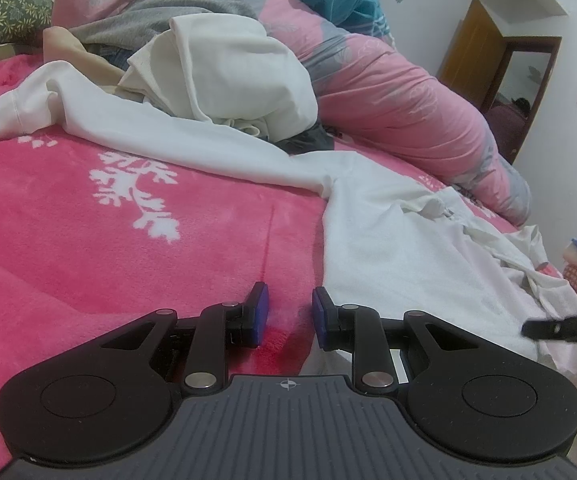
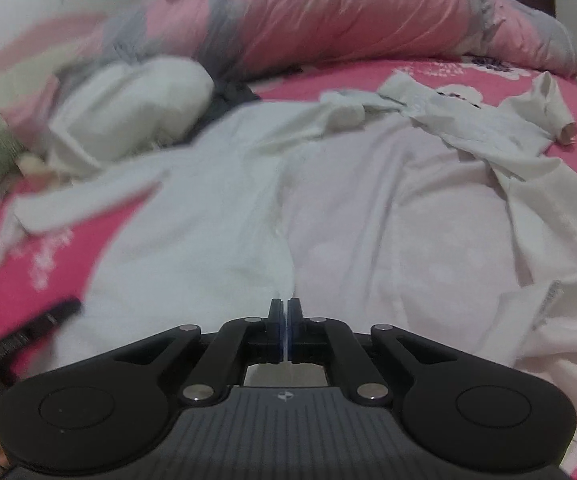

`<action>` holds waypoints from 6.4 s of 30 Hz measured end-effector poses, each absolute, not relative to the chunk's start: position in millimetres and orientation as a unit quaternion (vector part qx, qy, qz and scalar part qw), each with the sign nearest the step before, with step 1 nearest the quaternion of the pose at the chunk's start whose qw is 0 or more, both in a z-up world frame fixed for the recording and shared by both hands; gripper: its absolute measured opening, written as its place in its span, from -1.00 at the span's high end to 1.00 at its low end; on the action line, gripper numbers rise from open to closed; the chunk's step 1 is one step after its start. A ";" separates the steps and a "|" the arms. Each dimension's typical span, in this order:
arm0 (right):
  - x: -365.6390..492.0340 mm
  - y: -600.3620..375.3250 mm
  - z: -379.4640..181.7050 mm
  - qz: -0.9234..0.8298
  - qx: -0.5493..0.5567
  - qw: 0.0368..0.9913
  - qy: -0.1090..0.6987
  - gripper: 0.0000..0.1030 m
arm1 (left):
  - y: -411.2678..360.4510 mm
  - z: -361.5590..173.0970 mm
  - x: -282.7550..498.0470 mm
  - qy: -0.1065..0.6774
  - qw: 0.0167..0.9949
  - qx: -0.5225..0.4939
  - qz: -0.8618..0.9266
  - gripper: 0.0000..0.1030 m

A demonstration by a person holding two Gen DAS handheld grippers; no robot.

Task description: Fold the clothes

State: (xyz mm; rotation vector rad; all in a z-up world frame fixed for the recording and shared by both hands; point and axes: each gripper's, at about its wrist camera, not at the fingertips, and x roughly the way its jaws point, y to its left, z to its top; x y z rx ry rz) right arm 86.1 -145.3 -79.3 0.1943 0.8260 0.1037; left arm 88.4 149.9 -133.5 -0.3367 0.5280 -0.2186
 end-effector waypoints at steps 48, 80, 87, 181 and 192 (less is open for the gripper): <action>310.4 -222.5 -94.1 -0.002 0.207 0.899 0.387 0.72 | 150.1 -133.2 88.7 0.259 0.945 -0.167 -0.110 0.53; 305.8 -219.3 -88.8 0.014 0.214 0.896 0.389 0.69 | 149.7 -133.3 88.7 0.258 0.945 -0.169 -0.111 0.47; 307.4 -201.3 -70.5 0.039 0.198 0.906 0.372 0.69 | 150.1 -133.2 88.7 0.259 0.944 -0.170 -0.112 0.45; 339.8 -246.4 -62.7 -0.014 0.269 0.876 0.400 0.28 | 169.3 -81.7 87.5 0.257 0.940 -0.196 -0.112 0.18; 412.9 -242.9 -63.7 0.002 0.202 0.887 0.416 0.03 | 114.9 -80.1 186.8 0.321 0.915 -0.144 -0.197 0.17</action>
